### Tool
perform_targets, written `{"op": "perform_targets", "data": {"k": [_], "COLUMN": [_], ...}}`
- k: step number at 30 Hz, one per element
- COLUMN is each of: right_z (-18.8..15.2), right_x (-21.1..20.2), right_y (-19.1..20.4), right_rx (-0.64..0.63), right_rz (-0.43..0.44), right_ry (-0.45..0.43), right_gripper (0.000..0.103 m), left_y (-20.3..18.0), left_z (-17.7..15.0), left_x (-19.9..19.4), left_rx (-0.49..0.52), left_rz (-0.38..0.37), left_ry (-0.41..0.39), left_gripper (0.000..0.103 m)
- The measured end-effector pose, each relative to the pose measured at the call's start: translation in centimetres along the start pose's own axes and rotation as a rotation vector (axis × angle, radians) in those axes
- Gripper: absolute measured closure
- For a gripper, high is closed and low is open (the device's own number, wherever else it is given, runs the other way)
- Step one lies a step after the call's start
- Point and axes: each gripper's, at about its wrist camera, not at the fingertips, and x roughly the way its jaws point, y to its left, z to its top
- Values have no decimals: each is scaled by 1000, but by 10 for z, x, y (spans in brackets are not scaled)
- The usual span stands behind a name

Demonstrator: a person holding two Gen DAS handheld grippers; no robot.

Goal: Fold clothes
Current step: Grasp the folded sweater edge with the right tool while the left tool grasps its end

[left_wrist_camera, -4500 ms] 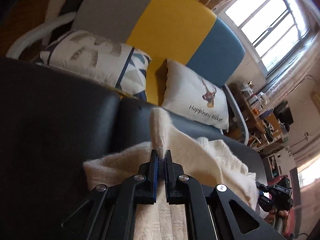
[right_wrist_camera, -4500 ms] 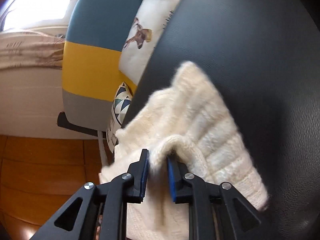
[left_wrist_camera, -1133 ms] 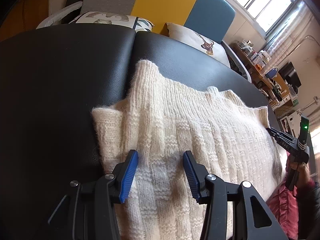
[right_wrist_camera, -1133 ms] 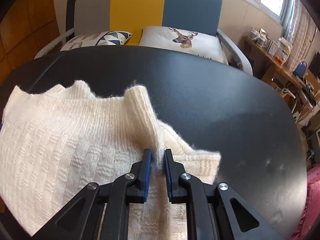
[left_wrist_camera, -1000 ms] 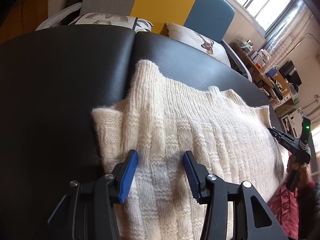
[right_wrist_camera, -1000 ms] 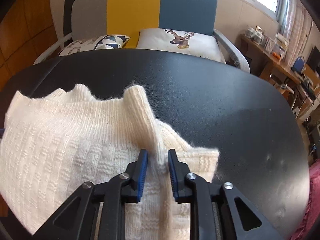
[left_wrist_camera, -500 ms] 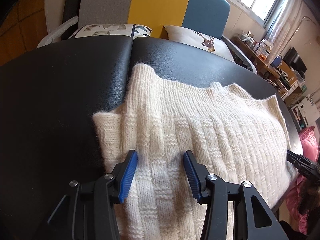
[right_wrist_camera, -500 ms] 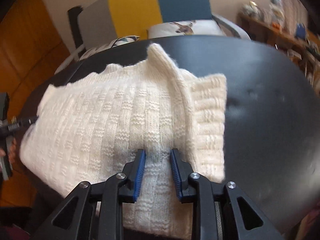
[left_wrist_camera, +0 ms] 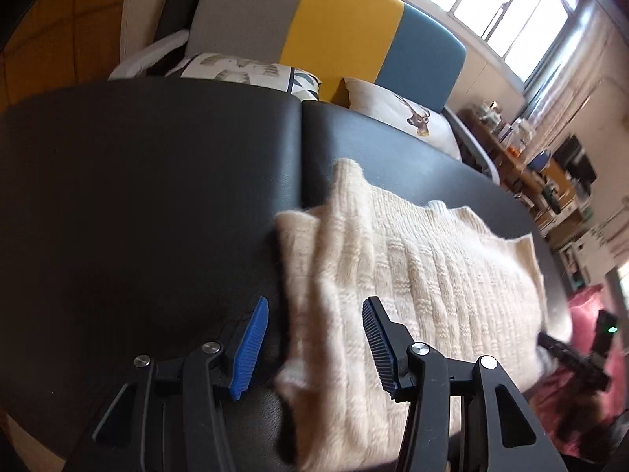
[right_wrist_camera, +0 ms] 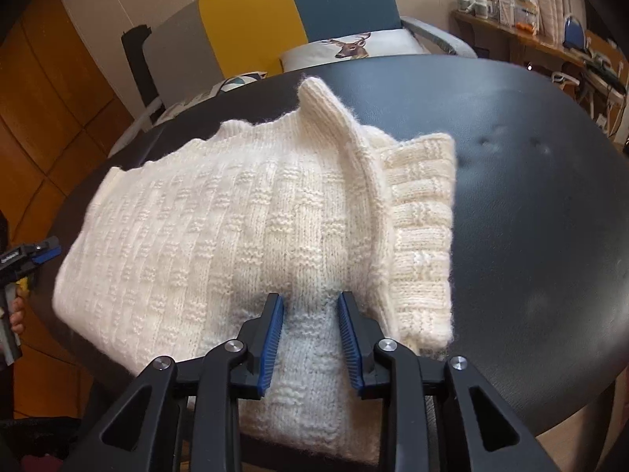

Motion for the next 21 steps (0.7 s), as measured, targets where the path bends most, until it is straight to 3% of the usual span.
{"op": "perform_targets", "data": {"k": [4,8,10,13,15,21], "right_z": [5,8,11,17,21,20], "right_x": [1,4,7,13,17,15], "right_y": [-15,-24,-21,-5,2,-9], "right_rx": [55,97,57,-41,-67,-47], "right_rz": [95,152,105,-43,-91,-88], "right_ry": [-10,-6,0,-11,-4,-14], "right_gripper": [74,74,81,82,82,82], "left_y": [11,6,6,3,-3,-38], "left_z": [5,0,-8,-24,-33,-62], "left_x": [3,18,17,15,18,20], "left_rx": [-36,-31,-39,-20,-9,68], "left_rz": [-107,-166,-215,-240,-251,-269], "left_ry": [29,105,123,147,167,200], "left_gripper": [52,53,53,53,53,73]}}
